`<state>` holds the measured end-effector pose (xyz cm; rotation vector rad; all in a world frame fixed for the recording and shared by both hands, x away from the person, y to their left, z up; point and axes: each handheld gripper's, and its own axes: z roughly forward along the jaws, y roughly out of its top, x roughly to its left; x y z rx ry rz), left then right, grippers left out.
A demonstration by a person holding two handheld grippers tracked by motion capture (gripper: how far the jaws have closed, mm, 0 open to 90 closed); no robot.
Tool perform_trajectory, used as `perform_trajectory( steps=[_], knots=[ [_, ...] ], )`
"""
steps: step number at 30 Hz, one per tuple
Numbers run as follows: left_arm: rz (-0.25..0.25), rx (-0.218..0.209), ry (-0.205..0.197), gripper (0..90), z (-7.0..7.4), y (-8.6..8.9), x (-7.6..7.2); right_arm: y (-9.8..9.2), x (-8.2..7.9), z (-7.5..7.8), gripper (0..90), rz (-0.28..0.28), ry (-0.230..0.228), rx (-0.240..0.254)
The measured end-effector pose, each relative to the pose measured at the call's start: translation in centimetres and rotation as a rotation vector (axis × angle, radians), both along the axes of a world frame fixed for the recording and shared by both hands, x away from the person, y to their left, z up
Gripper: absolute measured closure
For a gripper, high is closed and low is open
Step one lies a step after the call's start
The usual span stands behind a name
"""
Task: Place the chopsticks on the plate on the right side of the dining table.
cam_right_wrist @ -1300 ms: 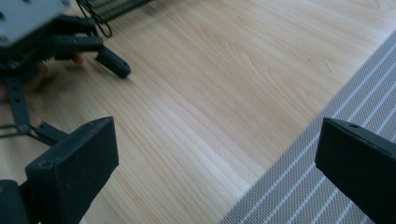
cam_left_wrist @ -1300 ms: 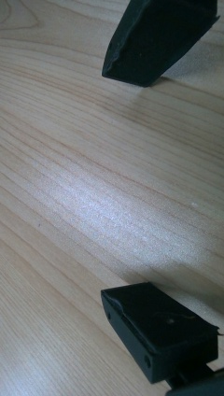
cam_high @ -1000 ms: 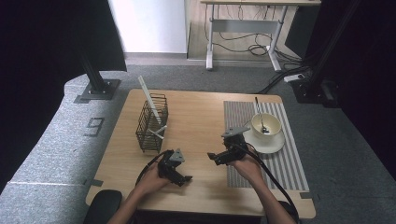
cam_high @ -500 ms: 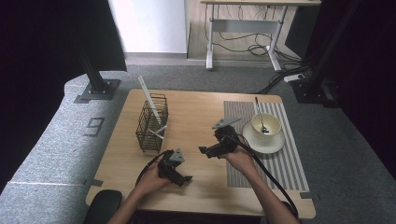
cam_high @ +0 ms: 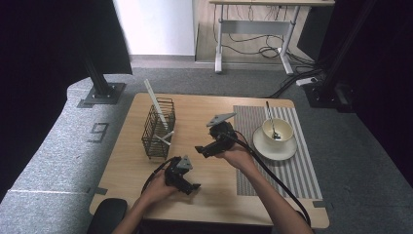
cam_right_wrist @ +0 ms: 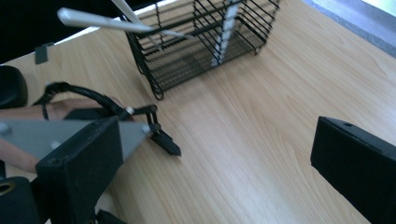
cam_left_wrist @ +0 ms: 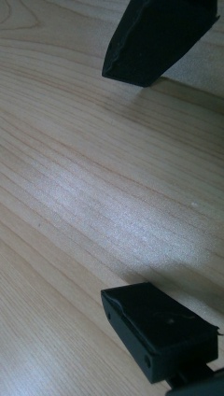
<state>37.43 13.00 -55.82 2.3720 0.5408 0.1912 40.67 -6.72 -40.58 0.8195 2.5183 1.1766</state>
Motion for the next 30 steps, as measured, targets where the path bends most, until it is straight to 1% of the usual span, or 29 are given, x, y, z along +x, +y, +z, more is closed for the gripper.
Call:
perform_trajectory(
  steps=[1,4,5,6,7,8,11,12,13,16,17,18,19,21,22,23,24,26,27,28,29,30],
  knots=[
    [0.000,0.000,0.001,0.0,0.0,0.0,0.0,0.7,0.1,0.3,1.7,0.010,0.004,0.004],
    [0.000,-0.001,0.001,0.0,0.0,0.0,0.0,1.7,0.5,0.7,1.7,0.025,0.006,0.011],
    [0.000,-0.001,0.001,0.0,0.0,0.0,0.0,1.7,0.5,0.7,1.7,0.025,0.006,0.011],
    [-0.003,0.002,0.001,0.0,0.0,0.0,0.0,2.2,0.8,0.9,1.6,0.036,0.018,0.026],
    [-0.003,0.002,0.001,0.0,0.0,0.0,0.0,2.2,0.8,0.9,1.6,0.036,0.018,0.026],
    [-0.001,-0.001,0.002,0.0,0.0,0.0,0.0,2.7,1.1,1.0,1.6,0.049,0.031,0.046],
    [0.000,0.000,0.001,0.0,0.0,0.0,0.0,3.2,1.3,1.3,1.9,0.048,0.033,0.046],
    [0.000,0.000,0.001,0.0,0.0,0.0,0.0,3.6,1.4,1.6,4.4,0.062,0.030,0.067],
    [0.000,0.000,0.001,0.0,0.0,0.0,0.0,3.9,1.5,1.7,4.4,0.059,0.038,0.066],
    [0.000,0.000,0.001,0.0,0.0,0.0,0.0,4.3,1.6,1.9,6.3,0.065,0.032,0.065],
    [-0.001,0.000,0.002,0.0,0.0,0.0,0.0,4.6,1.6,2.0,8.9,0.077,0.028,0.078],
    [0.001,-0.002,0.003,0.0,0.0,0.0,0.0,5.1,1.7,2.2,10.7,0.082,0.043,0.073],
    [0.001,-0.002,0.003,0.0,0.0,0.0,0.0,5.1,1.7,2.2,10.7,0.082,0.043,0.073],
    [0.001,-0.003,0.002,0.0,0.0,0.0,0.0,5.7,1.8,2.3,12.7,0.088,0.038,0.071],
    [0.001,-0.002,0.002,0.0,0.0,0.0,0.0,6.2,1.9,2.4,12.7,0.095,0.034,0.081],
    [0.001,-0.002,0.002,0.0,0.0,0.0,0.0,6.2,1.9,2.4,12.7,0.095,0.034,0.081],
    [0.001,-0.002,0.002,0.0,0.0,0.0,0.0,6.7,2.0,2.4,13.1,0.098,0.029,0.075],
    [0.001,-0.004,0.002,0.0,0.0,0.0,0.0,7.0,2.1,2.4,13.7,0.100,0.025,0.073],
    [0.003,-0.005,0.003,0.0,0.0,0.0,0.0,7.4,2.2,2.4,16.4,0.108,0.017,0.081],
    [0.003,-0.005,0.003,0.0,0.0,0.0,0.0,7.4,2.2,2.4,16.4,0.108,0.017,0.081],
    [0.002,-0.005,0.002,0.0,0.0,0.0,0.0,7.6,2.2,2.3,17.2,0.106,0.022,0.077],
    [0.001,-0.003,0.002,0.0,0.0,0.0,0.0,8.2,2.4,2.1,20.9,0.107,0.004,0.053]
  ],
)
